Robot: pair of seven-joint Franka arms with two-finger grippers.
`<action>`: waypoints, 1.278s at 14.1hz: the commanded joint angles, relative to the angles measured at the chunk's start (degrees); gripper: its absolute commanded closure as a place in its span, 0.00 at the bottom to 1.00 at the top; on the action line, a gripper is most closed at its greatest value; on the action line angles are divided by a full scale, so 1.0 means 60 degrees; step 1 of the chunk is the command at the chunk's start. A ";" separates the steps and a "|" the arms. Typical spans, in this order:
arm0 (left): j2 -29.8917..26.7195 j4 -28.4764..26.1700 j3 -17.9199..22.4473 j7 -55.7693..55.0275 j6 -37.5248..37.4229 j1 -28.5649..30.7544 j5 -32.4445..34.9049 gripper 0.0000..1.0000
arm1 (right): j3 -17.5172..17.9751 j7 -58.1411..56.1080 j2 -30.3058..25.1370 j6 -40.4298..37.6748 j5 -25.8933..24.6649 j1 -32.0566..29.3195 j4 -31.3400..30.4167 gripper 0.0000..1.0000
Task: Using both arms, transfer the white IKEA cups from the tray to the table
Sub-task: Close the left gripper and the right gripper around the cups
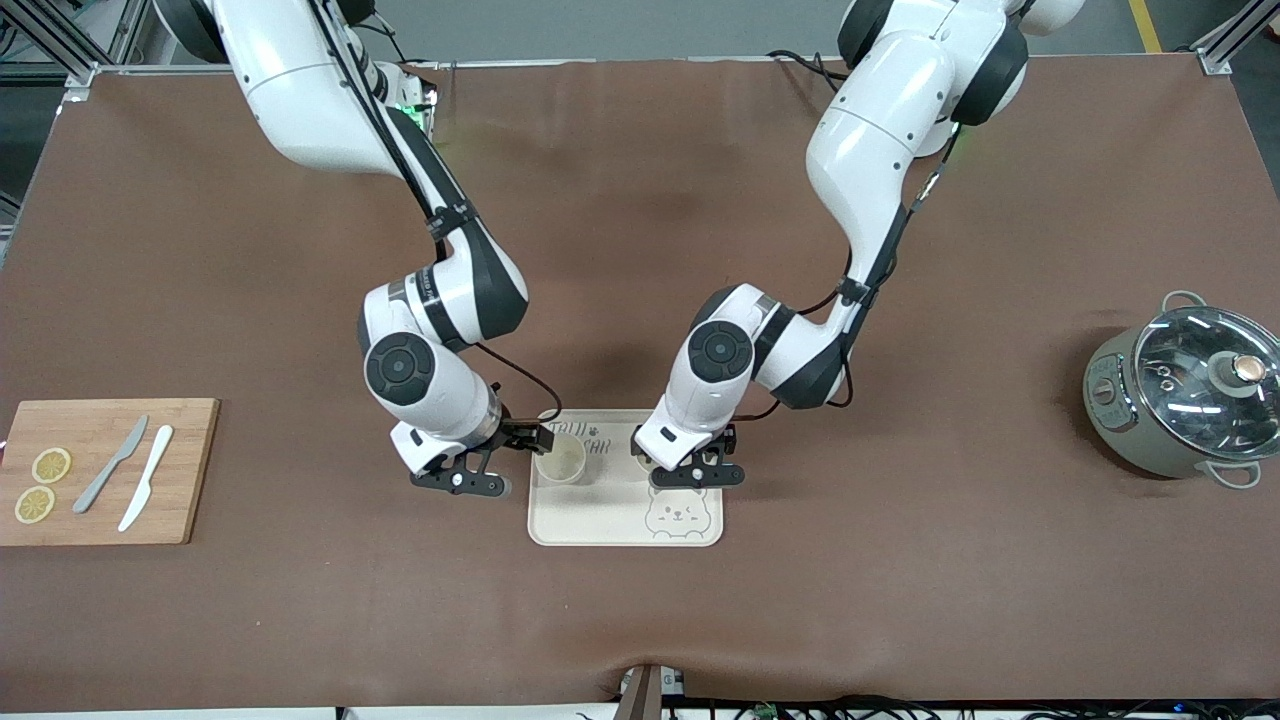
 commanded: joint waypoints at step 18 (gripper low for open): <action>-0.1660 -0.0320 0.0384 -0.0582 -0.1683 0.0289 0.0199 1.00 | -0.0081 0.0829 0.0801 0.0712 -0.0367 0.0564 0.0327 1.00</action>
